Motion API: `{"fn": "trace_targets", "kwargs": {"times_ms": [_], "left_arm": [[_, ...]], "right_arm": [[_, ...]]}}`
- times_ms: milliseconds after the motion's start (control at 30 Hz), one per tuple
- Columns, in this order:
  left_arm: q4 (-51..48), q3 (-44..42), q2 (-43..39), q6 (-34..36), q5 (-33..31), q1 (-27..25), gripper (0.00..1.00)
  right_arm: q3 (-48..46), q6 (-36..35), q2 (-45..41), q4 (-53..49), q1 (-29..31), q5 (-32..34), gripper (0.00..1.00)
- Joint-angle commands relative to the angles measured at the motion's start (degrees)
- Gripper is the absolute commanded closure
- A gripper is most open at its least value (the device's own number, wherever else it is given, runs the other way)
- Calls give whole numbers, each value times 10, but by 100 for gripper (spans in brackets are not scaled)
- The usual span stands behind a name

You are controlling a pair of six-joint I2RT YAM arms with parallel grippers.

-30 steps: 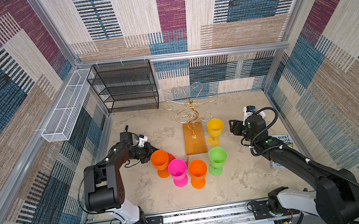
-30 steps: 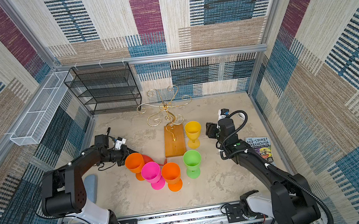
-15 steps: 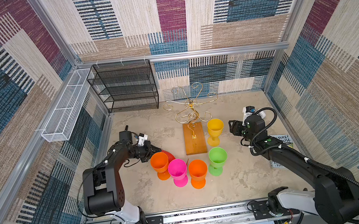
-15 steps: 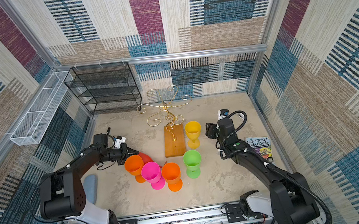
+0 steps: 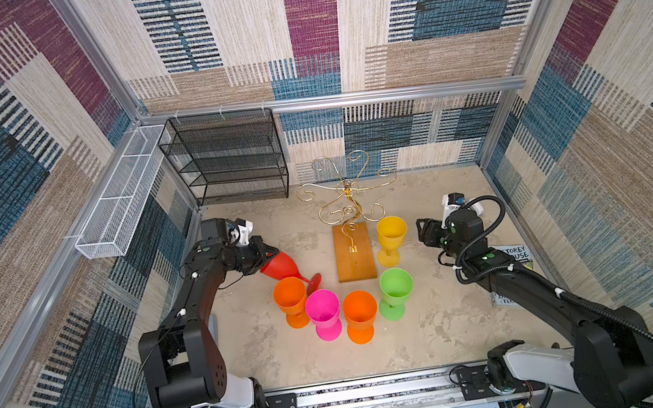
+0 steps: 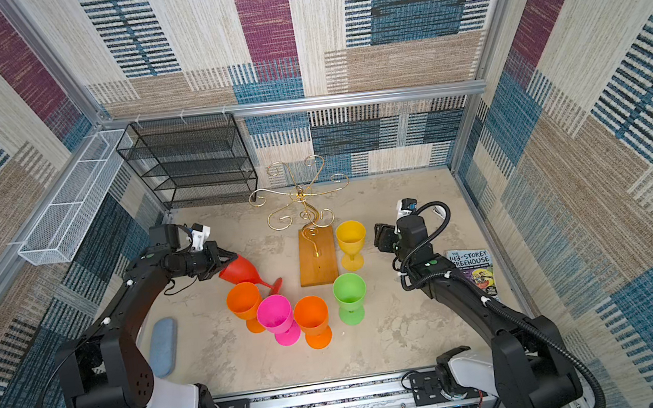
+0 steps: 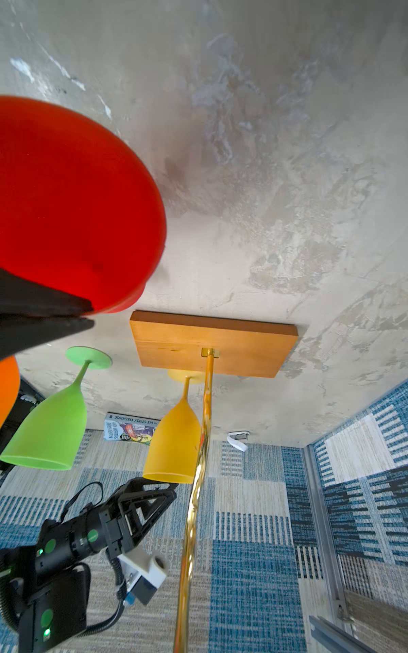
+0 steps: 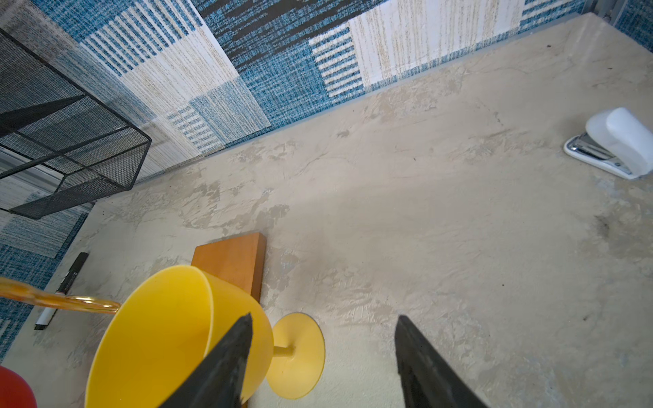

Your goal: Take the wine glass off the wine glass rack

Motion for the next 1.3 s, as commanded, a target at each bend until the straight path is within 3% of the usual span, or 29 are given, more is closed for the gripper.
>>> {"fn": "trace_targets", "kwargs": {"times_ms": [0,300,633,1033,1267], "left_arm": [[-7,18,-17,15,-21,-1,100],[-23,47,-86,69,-107,-25,100],[-40,55,-130,151,-259,-146,100],[-36,57,-104,167,-385,-255,100],[-20,50,-87,164,-443,-288,100]], "right_arm": [[-4,1,-5,13,0,5,34],[-9,7,-3,17,0,3,34],[-10,9,-6,9,-1,7,35],[-23,14,-16,7,0,16,35],[-28,12,-26,3,-1,25,35]]}}
